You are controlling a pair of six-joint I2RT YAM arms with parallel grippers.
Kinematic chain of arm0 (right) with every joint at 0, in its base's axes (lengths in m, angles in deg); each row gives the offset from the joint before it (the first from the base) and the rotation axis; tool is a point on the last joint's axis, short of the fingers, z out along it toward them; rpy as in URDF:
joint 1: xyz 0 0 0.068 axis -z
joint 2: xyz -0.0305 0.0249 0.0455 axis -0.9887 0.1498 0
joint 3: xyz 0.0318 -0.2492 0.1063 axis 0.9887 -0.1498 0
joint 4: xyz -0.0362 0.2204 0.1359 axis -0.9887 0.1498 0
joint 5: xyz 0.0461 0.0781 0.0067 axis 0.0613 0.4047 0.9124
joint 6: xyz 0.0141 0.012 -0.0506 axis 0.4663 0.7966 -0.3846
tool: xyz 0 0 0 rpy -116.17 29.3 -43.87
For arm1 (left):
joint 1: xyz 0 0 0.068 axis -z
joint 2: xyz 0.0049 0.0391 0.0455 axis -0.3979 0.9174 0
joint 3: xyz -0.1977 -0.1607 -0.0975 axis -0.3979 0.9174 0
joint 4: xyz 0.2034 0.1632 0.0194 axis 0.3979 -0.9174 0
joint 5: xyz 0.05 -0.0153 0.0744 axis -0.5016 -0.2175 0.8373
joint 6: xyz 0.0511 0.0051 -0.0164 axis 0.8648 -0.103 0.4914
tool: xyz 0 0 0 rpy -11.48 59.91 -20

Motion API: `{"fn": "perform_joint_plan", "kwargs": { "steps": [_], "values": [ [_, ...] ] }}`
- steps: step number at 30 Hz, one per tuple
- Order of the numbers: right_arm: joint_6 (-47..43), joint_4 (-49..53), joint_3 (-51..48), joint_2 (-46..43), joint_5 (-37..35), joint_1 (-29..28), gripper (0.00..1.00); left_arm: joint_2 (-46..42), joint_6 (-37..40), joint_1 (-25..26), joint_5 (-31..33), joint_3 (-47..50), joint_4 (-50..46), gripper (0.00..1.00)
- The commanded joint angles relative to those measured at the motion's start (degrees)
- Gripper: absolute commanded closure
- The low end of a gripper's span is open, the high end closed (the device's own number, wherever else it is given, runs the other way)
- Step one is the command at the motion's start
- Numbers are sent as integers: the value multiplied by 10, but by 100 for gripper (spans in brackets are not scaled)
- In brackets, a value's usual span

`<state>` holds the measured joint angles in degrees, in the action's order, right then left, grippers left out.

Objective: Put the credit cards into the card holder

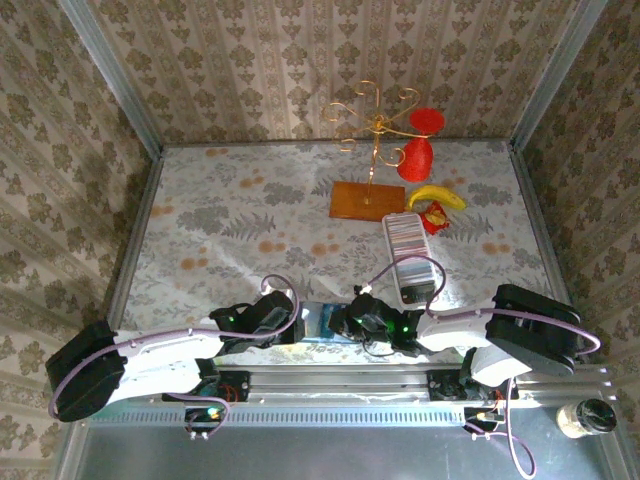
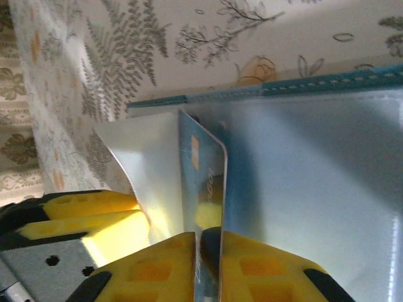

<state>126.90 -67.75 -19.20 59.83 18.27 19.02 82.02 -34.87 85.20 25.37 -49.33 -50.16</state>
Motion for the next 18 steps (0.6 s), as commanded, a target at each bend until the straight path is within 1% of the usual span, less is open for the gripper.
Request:
{"fn": "perform_joint_plan", "kwargs": {
  "steps": [1,3,7,10,12,13,14,18],
  "values": [
    [-24,34,26,20,16,7,87,0,-8,6,6,-8,-20,74],
    [-32,35,36,31,24,10,91,-1,-9,8,7,-7,-20,74],
    [-43,28,46,42,32,13,90,1,-8,7,7,-9,-20,74],
    [-60,48,62,46,40,13,85,6,-8,7,7,-10,-19,74],
    [-77,97,84,47,45,14,76,7,-7,7,7,-11,-18,74],
    [-84,120,92,47,45,14,73,8,-8,7,7,-12,-19,74],
    [-89,143,100,45,42,14,72,8,-8,7,8,-13,-20,74],
    [-100,207,110,26,19,15,72,5,-8,7,9,-12,-24,74]
  ]
}}
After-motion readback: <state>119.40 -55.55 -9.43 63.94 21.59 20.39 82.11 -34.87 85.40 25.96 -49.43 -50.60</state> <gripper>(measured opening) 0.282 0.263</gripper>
